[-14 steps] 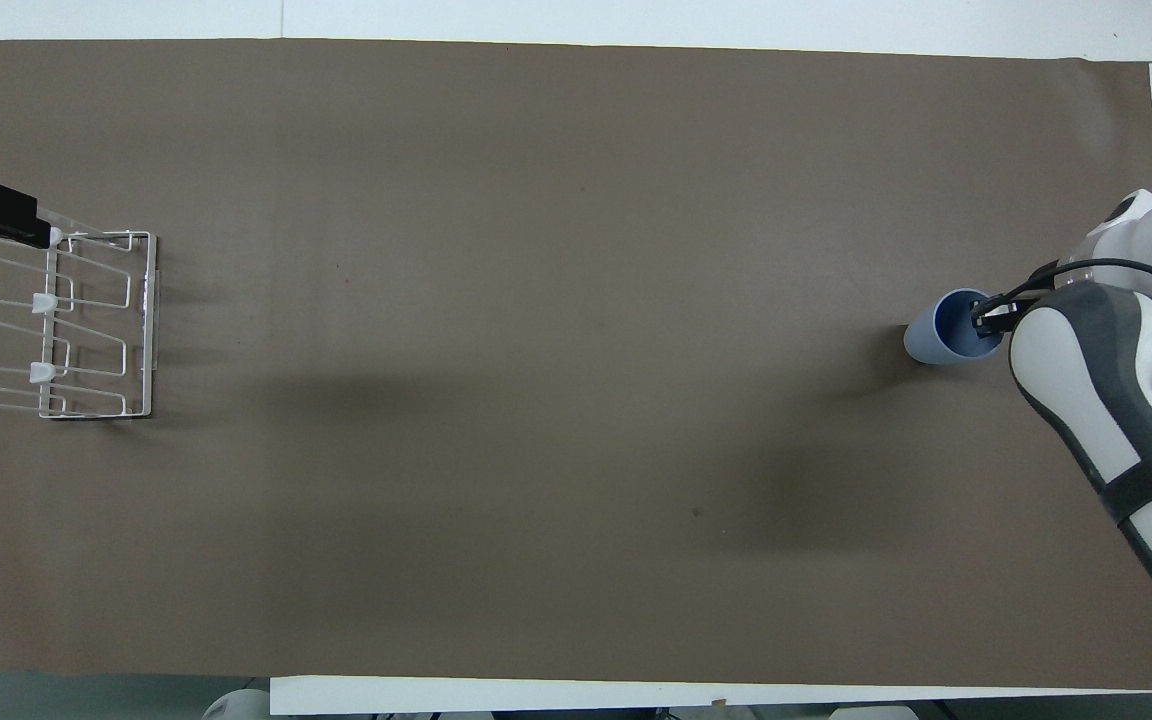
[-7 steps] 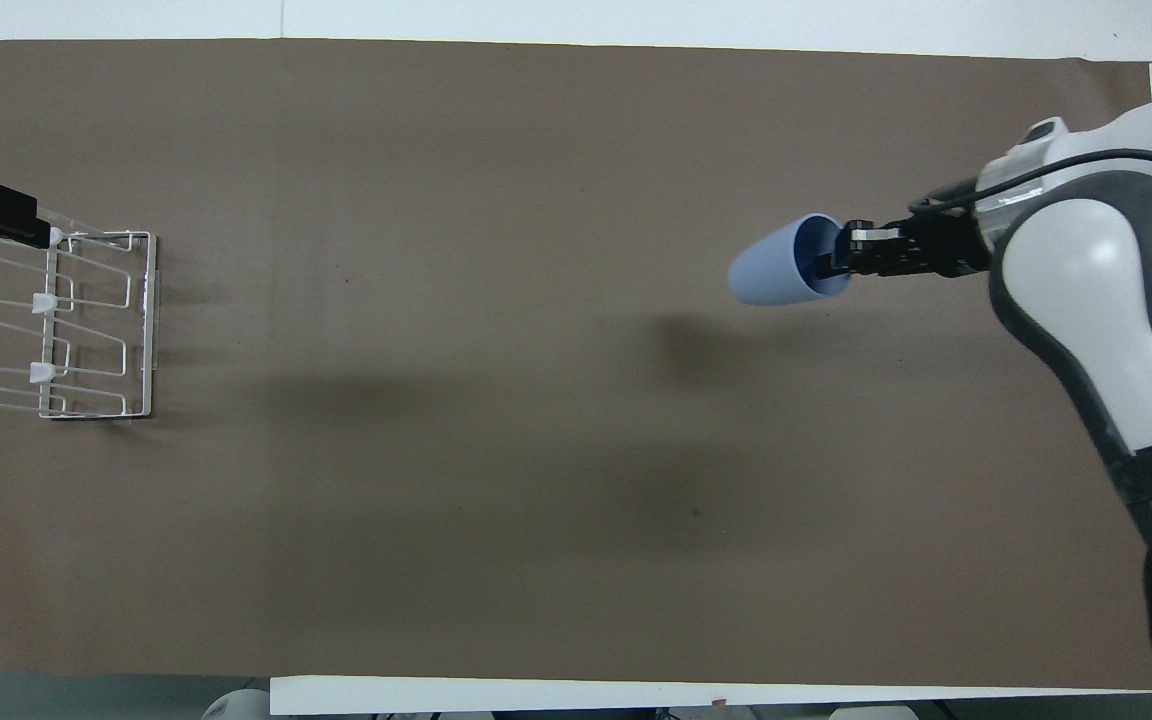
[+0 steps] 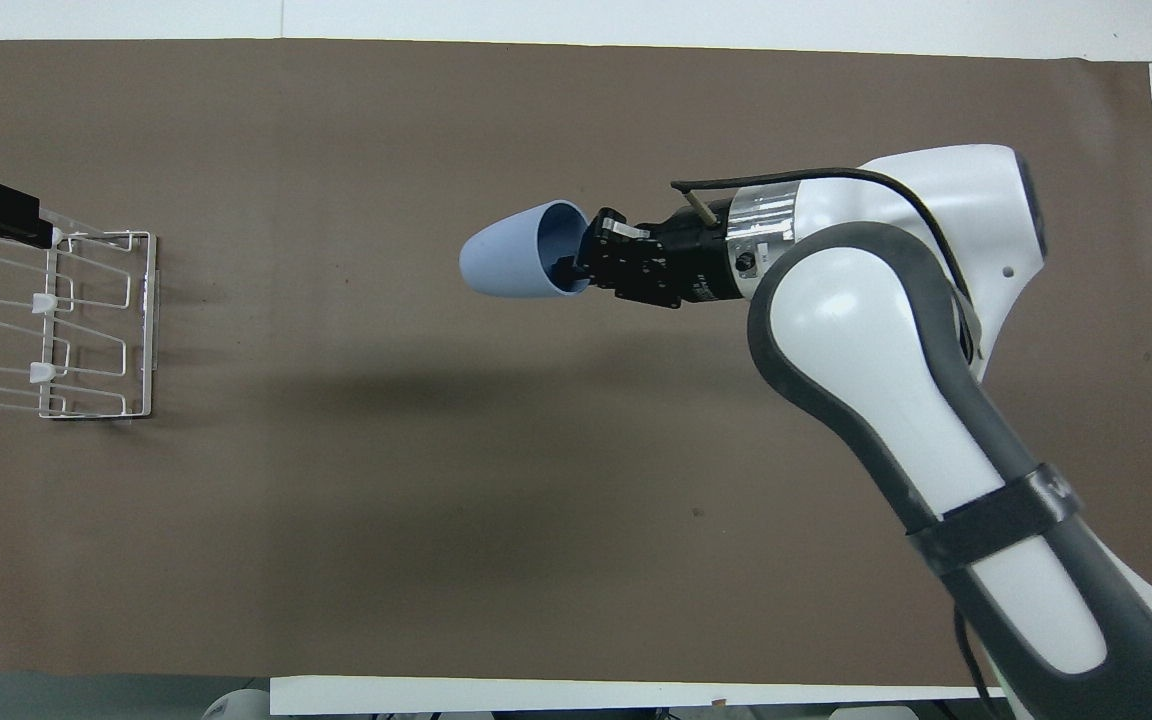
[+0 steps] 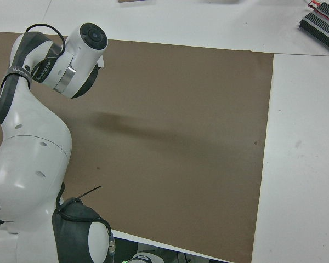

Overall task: Hang cup on cup holder
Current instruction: 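Lift the blue cup with the right gripper toward the left gripper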

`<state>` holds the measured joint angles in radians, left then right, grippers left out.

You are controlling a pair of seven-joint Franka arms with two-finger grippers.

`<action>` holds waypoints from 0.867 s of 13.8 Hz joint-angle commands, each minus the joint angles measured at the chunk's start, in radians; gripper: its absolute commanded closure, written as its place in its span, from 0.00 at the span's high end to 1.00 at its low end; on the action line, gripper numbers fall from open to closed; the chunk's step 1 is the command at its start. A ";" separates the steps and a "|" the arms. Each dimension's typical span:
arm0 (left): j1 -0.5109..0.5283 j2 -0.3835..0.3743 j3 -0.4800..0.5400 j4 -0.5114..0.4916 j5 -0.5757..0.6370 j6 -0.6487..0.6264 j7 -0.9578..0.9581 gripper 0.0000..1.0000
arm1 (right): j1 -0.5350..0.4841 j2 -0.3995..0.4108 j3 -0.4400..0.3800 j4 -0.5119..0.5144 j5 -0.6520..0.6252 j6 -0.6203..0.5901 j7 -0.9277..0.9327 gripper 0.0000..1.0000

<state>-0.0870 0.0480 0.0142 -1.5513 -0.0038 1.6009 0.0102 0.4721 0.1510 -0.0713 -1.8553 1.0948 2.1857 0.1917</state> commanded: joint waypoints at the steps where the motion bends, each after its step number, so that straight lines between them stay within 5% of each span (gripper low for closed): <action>1: -0.008 -0.030 0.000 -0.030 0.021 -0.018 -0.018 1.00 | 0.055 0.005 -0.004 -0.005 0.150 0.068 0.060 0.00; 6: -0.031 -0.033 -0.006 -0.026 -0.042 -0.044 -0.252 1.00 | 0.102 0.022 -0.004 -0.019 0.341 0.097 0.090 0.00; 12: -0.184 -0.025 -0.010 -0.058 -0.333 0.091 -1.029 1.00 | 0.109 0.022 -0.004 -0.025 0.341 0.105 0.104 0.00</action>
<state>-0.2179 0.0387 -0.0025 -1.5615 -0.2773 1.6185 -0.8139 0.5735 0.1826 -0.0724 -1.8687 1.4139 2.2738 0.2877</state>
